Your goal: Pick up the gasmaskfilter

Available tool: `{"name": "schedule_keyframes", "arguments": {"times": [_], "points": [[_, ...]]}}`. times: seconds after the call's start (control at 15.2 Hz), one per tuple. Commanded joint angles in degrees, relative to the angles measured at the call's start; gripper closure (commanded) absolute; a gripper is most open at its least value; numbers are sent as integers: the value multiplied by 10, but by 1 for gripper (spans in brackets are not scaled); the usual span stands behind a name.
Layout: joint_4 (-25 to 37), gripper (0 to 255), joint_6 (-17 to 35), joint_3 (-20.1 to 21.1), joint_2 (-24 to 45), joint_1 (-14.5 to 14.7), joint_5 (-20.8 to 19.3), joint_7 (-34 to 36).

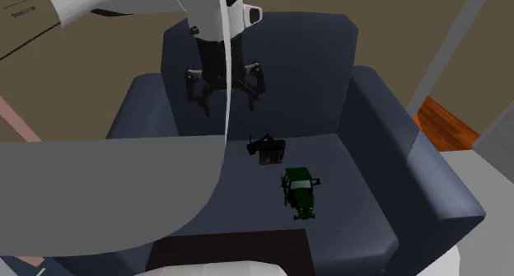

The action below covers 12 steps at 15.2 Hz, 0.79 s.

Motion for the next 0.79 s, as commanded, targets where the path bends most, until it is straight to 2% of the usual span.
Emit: {"name": "schedule_keyframes", "arguments": {"times": [0.0, 0.4, 0.73], "points": [[0, 0, 0, 0, 0, 0, 0, 0], [-45, 0, 127, -10, 71, -3, 7, 14], [-60, 0, 231, -19, 152, -4, 15, 22]]}}
